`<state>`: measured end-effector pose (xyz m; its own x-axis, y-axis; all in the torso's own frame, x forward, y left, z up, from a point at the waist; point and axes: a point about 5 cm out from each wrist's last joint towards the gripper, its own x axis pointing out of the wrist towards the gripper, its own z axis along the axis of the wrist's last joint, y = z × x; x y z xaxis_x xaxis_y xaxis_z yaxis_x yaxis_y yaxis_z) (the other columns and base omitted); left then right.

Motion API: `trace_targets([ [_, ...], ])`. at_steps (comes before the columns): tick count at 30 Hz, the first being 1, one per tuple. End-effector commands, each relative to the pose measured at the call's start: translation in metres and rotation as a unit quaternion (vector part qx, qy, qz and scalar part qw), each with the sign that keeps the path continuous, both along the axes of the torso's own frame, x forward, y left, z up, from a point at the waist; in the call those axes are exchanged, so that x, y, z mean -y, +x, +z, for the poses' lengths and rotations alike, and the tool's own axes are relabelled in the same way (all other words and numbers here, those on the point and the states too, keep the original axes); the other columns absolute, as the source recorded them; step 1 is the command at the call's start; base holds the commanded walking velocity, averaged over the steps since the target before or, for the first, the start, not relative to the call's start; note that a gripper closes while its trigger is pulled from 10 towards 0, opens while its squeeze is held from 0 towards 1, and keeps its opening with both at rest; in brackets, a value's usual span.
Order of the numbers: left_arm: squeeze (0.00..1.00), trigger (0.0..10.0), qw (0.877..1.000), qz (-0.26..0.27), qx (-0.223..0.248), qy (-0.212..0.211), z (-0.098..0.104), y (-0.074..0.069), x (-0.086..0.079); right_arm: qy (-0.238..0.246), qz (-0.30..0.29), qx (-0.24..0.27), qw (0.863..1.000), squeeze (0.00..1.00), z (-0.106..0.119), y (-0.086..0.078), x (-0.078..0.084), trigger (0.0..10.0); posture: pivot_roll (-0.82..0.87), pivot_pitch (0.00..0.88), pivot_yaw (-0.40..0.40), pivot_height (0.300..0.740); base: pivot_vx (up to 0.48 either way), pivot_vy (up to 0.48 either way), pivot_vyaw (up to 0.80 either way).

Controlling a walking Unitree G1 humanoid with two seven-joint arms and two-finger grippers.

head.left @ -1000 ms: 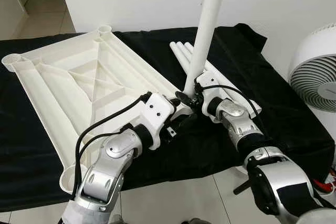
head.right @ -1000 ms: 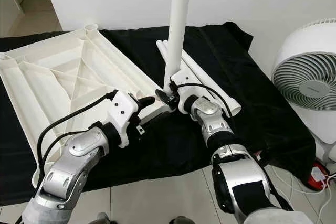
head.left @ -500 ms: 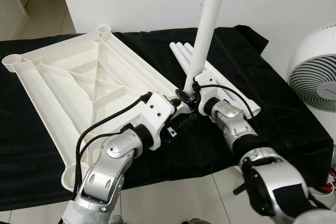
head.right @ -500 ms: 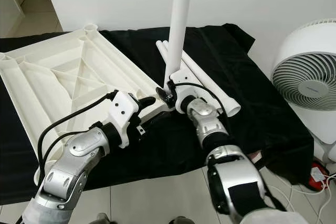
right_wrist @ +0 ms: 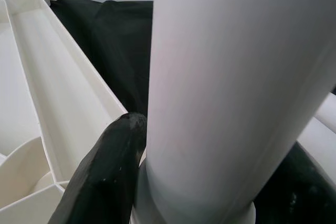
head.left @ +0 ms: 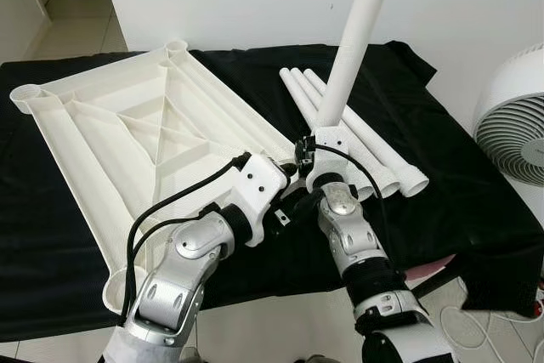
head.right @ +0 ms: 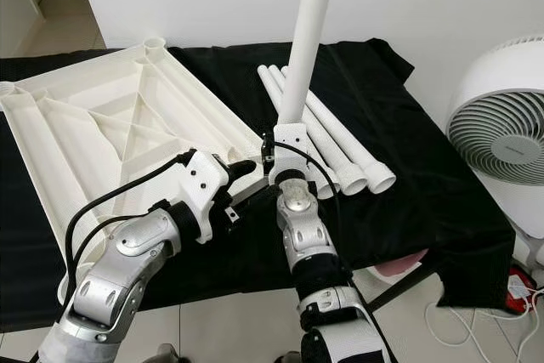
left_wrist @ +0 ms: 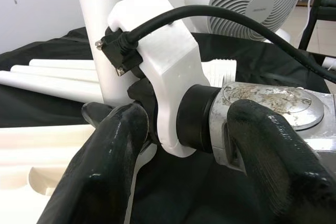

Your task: Building children table

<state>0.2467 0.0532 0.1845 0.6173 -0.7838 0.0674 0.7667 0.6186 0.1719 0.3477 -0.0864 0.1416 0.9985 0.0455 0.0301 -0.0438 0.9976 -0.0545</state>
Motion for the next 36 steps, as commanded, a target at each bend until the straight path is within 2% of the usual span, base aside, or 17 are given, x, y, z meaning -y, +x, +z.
trace_targets([
  [1, 0.00, 10.0, 1.000, 0.018, -0.004, -0.004, -0.002, 0.001, 0.001, 0.000, -0.016, -0.025, 1.000, 0.00, -0.011, -0.002, 0.005, 10.0, -0.03, 0.024, -0.009, 0.740, 0.000, 0.000, 0.00],
  [3, 0.00, 10.0, 1.000, 0.018, -0.004, -0.004, -0.002, 0.001, 0.001, 0.000, -0.016, -0.025, 1.000, 0.00, -0.011, -0.002, 0.005, 10.0, -0.03, 0.024, -0.009, 0.740, 0.000, 0.000, 0.00],
  [4, 0.00, 10.0, 1.000, 0.018, -0.004, -0.004, -0.002, 0.002, 0.001, 0.003, -0.017, -0.023, 1.000, 0.98, -0.009, 0.000, 0.007, 10.0, -0.03, 0.024, -0.009, 0.740, 0.000, 0.000, 0.00],
  [5, 0.00, 10.0, 1.000, 0.019, -0.004, -0.005, -0.002, 0.002, 0.001, 0.009, -0.011, -0.017, 1.000, 1.00, -0.007, 0.001, 0.008, 10.0, -0.03, 0.019, -0.013, 0.740, 0.000, 0.000, 0.00],
  [13, 0.00, 10.0, 1.000, 0.020, -0.004, -0.005, -0.002, 0.002, 0.001, 0.021, -0.001, -0.005, 1.000, 1.00, 0.001, 0.000, 0.012, 10.0, -0.03, 0.019, -0.013, 0.740, 0.000, 0.000, 0.00],
  [15, 0.00, 10.0, 1.000, 0.022, -0.004, -0.005, -0.002, 0.002, 0.001, 0.020, 0.042, -0.001, 0.999, 1.00, 0.006, 0.004, 0.017, 10.0, -0.03, 0.019, -0.014, 0.740, 0.000, 0.000, 0.00],
  [16, 0.00, 10.0, 1.000, 0.022, -0.004, -0.005, -0.002, 0.002, 0.001, 0.020, 0.042, -0.001, 0.999, 1.00, 0.006, 0.004, 0.017, 10.0, -0.03, 0.019, -0.014, 0.740, 0.000, 0.000, 0.00],
  [17, 0.00, 10.0, 1.000, 0.022, -0.004, -0.005, -0.002, 0.002, 0.001, 0.015, 0.059, 0.003, 0.998, 0.00, 0.008, 0.006, 0.019, 10.0, -0.03, 0.019, -0.014, 0.740, 0.000, 0.000, 0.00],
  [23, 0.00, 10.0, 1.000, 0.022, -0.004, -0.004, -0.002, 0.002, 0.001, -0.011, 0.131, -0.003, 0.991, 0.00, 0.007, 0.010, 0.022, 10.0, -0.03, 0.020, -0.011, 0.740, 0.000, 0.000, 0.00],
  [24, 0.00, 10.0, 1.000, 0.022, -0.003, -0.004, -0.002, 0.002, 0.001, -0.021, 0.160, -0.006, 0.987, 0.00, 0.007, 0.012, 0.024, 10.0, -0.03, 0.020, -0.011, 0.740, 0.000, 0.000, 0.00],
  [25, 0.00, 10.0, 1.000, 0.022, -0.003, -0.004, -0.002, 0.002, 0.001, -0.021, 0.160, -0.006, 0.987, 0.00, 0.007, 0.012, 0.024, 10.0, -0.03, 0.020, -0.011, 0.740, 0.000, 0.000, 0.00],
  [27, 0.00, 10.0, 1.000, 0.022, -0.003, -0.004, -0.002, 0.003, 0.001, -0.049, 0.197, 0.002, 0.979, 0.00, 0.009, 0.016, 0.026, 10.0, -0.03, 0.022, -0.007, 0.740, 0.000, 0.000, 0.00],
  [31, 0.00, 10.0, 1.000, 0.022, -0.003, -0.004, -0.002, 0.003, 0.001, -0.061, 0.211, 0.006, 0.976, 0.00, 0.010, 0.018, 0.027, 10.0, -0.04, 0.027, -0.001, 0.740, 0.000, 0.000, 0.00],
  [33, 0.00, 10.0, 1.000, 0.023, -0.001, -0.004, -0.001, 0.004, 0.000, -0.083, 0.247, 0.003, 0.966, 0.00, 0.011, 0.023, 0.024, 10.0, -0.03, 0.034, 0.004, 0.740, 0.000, 0.000, 0.00],
  [36, 0.00, 10.0, 1.000, 0.024, 0.000, -0.003, 0.000, 0.005, -0.001, -0.094, 0.262, -0.003, 0.961, 0.00, 0.011, 0.026, 0.023, 10.0, -0.03, 0.036, 0.004, 0.740, 0.000, 0.000, 0.00],
])
